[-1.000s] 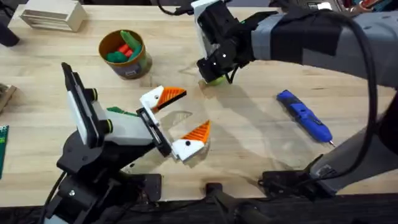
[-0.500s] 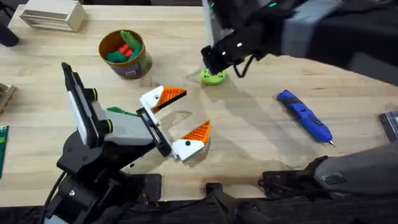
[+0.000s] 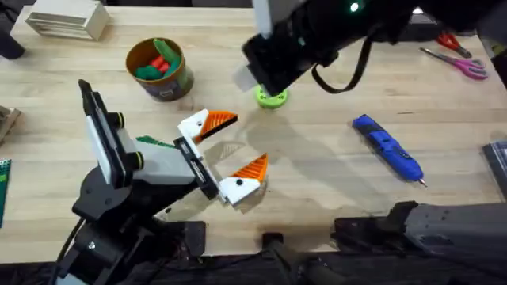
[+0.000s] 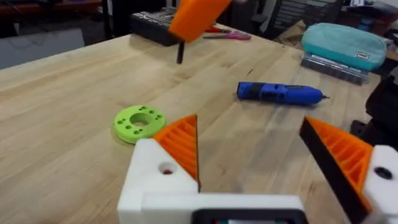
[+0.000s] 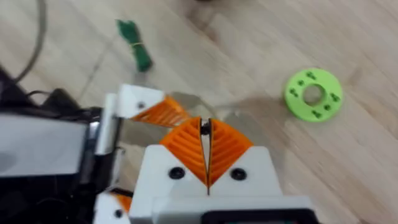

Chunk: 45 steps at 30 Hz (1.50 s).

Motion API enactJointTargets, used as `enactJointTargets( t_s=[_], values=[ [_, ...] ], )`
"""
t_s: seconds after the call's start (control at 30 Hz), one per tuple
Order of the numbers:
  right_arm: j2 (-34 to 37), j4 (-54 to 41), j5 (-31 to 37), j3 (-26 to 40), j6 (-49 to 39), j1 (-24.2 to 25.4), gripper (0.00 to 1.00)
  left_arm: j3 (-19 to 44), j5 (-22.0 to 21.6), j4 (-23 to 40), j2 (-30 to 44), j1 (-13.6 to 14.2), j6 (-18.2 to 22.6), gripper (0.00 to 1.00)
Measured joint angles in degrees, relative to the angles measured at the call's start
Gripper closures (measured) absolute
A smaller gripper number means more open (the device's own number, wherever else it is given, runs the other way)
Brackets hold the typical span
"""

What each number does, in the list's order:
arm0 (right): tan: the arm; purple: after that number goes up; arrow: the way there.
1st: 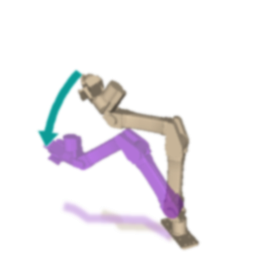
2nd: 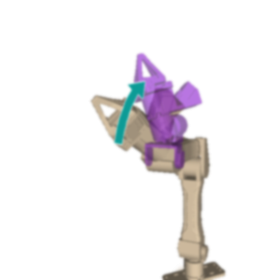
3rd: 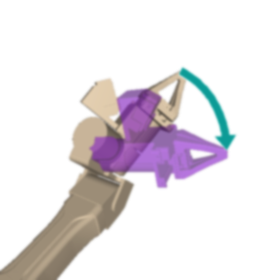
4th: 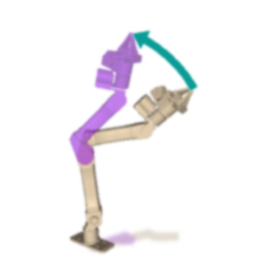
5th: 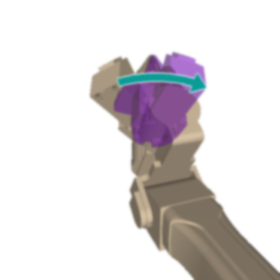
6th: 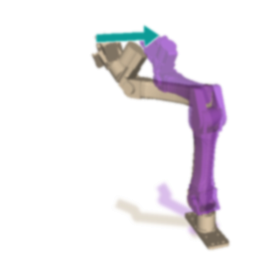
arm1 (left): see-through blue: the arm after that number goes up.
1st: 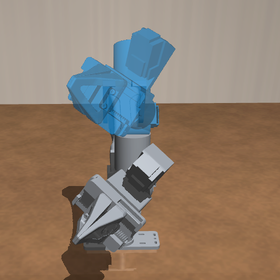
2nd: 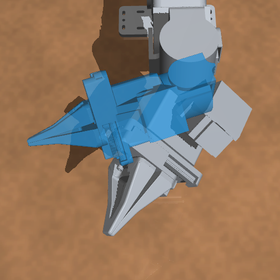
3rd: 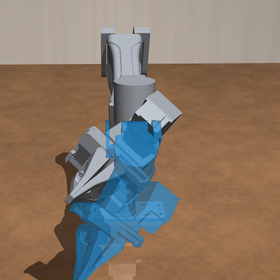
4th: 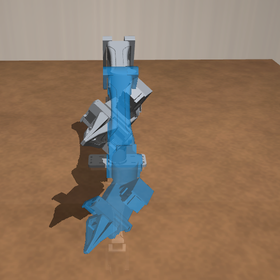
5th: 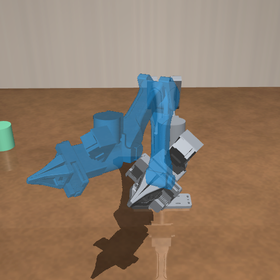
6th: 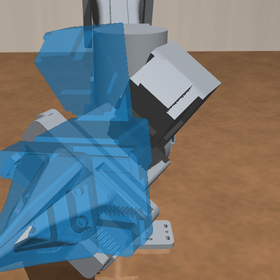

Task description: Pick up the gripper from the table and insert it into the empty holder that is missing its gripper. Then pick up a screw, insert it into the mounting hole, and use the screwdriver to tighten it. Finally, clean up the table by picking up the vegetable and placing it into the bucket.

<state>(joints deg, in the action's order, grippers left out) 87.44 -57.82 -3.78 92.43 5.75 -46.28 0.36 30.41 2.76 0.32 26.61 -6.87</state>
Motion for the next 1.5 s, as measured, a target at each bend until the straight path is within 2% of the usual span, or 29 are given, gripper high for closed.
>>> enactJointTargets(
  t_s=[0.13, 0.47, 0.67, 0.97, 1.5],
  values=[
    [0.0, -0.7, -0.4, 2.9, 0.5, -4.6, 0.994, 0.0, 0.0, 0.0, 0.0, 0.0, 0.0, 0.014],
    [3.4, -0.3, -0.6, 2.9, 2.4, -11.8, 0.994, 0.0, 0.0, 0.0, 0.0, 0.0, 0.0, 0.014],
    [6.2, 0.6, -0.6, 2.9, 2.6, -12.3, 0.994, 0.0, 0.0, 0.0, 0.0, 0.0, 0.0, 0.014],
    [6.3, 3.9, -0.6, 2.9, 1.9, -12.3, 0.994, 0.0, 0.0, 0.0, 0.0, 0.0, 0.0, 0.014],
    [7.5, 3.5, -0.6, 2.9, 1.0, -12.3, 0.994, 0.0, 0.0, 0.0, 0.0, 0.0, -0.1, 0.014]
  ],
)
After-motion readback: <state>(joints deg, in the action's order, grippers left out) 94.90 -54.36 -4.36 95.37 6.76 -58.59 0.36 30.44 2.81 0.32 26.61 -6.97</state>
